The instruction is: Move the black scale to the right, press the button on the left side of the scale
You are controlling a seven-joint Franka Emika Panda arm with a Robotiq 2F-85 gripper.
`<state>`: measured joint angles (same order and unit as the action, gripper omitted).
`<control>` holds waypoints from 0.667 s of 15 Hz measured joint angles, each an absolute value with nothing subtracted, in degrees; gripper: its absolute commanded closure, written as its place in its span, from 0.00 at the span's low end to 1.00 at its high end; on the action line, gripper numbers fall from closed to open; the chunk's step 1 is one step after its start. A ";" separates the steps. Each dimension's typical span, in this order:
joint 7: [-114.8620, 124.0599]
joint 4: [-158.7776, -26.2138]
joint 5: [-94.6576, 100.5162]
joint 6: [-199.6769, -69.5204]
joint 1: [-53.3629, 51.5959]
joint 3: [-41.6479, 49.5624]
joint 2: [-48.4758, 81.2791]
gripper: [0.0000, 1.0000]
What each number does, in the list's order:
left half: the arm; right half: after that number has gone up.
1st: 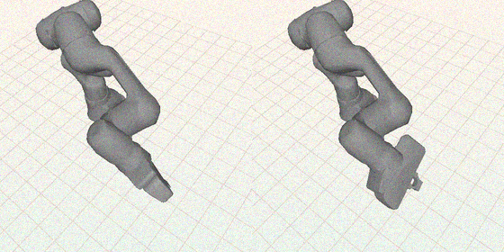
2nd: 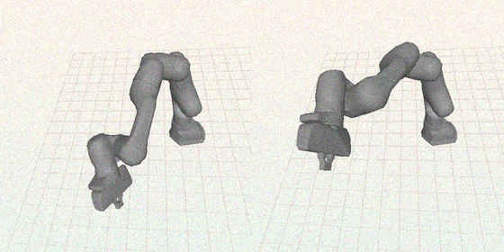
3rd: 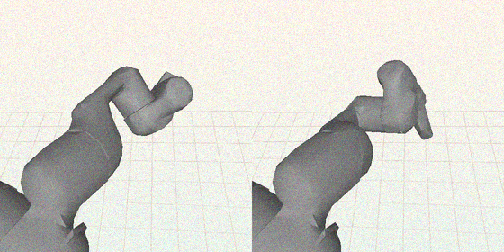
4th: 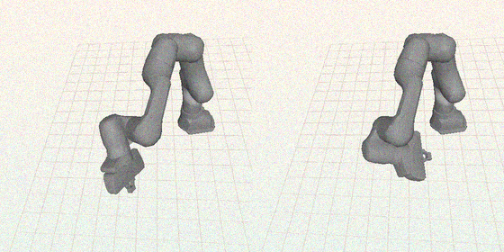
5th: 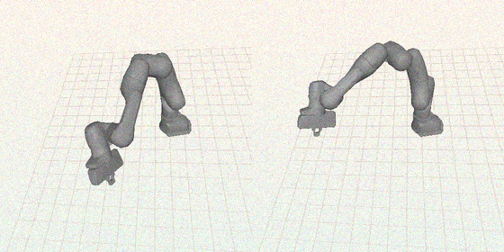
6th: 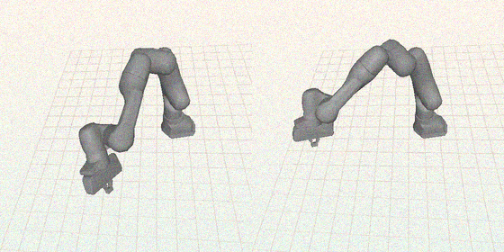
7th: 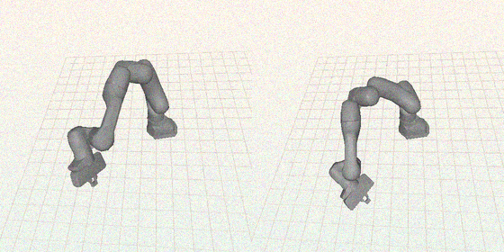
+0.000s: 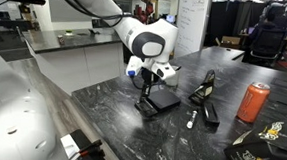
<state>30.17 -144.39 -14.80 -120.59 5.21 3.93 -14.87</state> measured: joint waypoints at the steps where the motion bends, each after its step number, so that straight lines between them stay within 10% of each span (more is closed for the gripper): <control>1: 29.58 -144.07 -15.42 -120.52 5.17 3.93 -14.51 1.00; 10: 36.65 -139.39 -4.93 -117.18 3.58 -2.21 -11.15 1.00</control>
<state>36.65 -139.39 -4.93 -117.18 3.58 -2.21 -11.15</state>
